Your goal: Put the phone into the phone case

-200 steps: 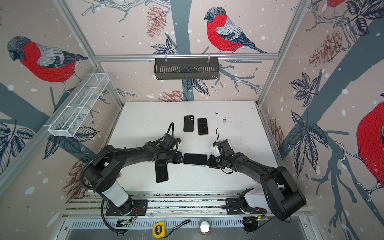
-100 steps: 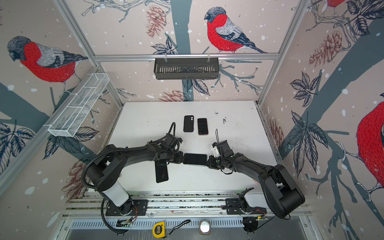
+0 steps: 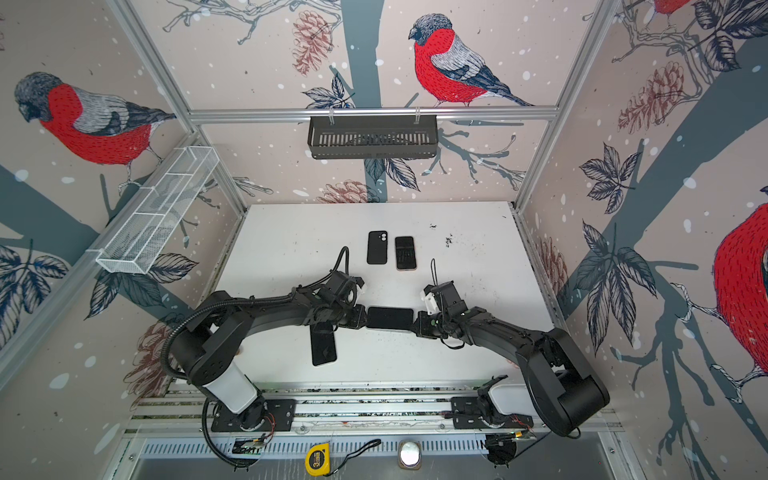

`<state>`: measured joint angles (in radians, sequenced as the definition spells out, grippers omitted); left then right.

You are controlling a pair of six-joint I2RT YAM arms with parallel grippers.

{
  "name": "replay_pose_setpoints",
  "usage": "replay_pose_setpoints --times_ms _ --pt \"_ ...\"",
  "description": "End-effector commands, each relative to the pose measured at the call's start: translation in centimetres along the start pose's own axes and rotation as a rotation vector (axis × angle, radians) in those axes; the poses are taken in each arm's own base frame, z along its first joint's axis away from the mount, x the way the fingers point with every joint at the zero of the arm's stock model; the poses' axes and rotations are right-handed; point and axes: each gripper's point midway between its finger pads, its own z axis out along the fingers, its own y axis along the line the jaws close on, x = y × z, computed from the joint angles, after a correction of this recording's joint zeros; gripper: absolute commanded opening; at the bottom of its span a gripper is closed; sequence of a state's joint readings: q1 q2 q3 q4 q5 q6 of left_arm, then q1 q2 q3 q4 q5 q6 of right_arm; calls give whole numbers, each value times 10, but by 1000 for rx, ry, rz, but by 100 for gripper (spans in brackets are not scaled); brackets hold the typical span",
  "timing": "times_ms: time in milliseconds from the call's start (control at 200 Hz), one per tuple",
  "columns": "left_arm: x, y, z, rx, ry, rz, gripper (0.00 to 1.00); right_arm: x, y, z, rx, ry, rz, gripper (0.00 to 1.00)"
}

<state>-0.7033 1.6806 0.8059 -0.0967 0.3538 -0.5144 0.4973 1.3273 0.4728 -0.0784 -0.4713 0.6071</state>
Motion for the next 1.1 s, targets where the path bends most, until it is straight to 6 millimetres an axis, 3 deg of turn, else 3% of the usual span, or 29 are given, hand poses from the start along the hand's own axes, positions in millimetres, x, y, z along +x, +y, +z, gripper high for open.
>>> replay_pose_setpoints --times_ms 0,440,580,680,821,936,1096 --pt "18 8 4 -16 62 -29 19 1 0 2 3 2 0 9" --pt "19 8 5 -5 63 -28 21 4 -8 6 58 16 -3 3" --pt "17 10 2 -32 54 -15 21 -13 -4 -7 86 -36 -25 3" --pt "9 13 -10 -73 14 -7 21 -28 -3 -20 105 -84 -36 9" --pt "2 -7 -31 -26 -17 18 23 -48 -1 -29 102 -120 -36 11" --pt "7 -21 -37 3 -5 43 24 -61 0 -25 98 -122 -38 13" --pt "28 -25 -21 -19 56 71 23 -76 -2 -10 94 -110 -33 13"
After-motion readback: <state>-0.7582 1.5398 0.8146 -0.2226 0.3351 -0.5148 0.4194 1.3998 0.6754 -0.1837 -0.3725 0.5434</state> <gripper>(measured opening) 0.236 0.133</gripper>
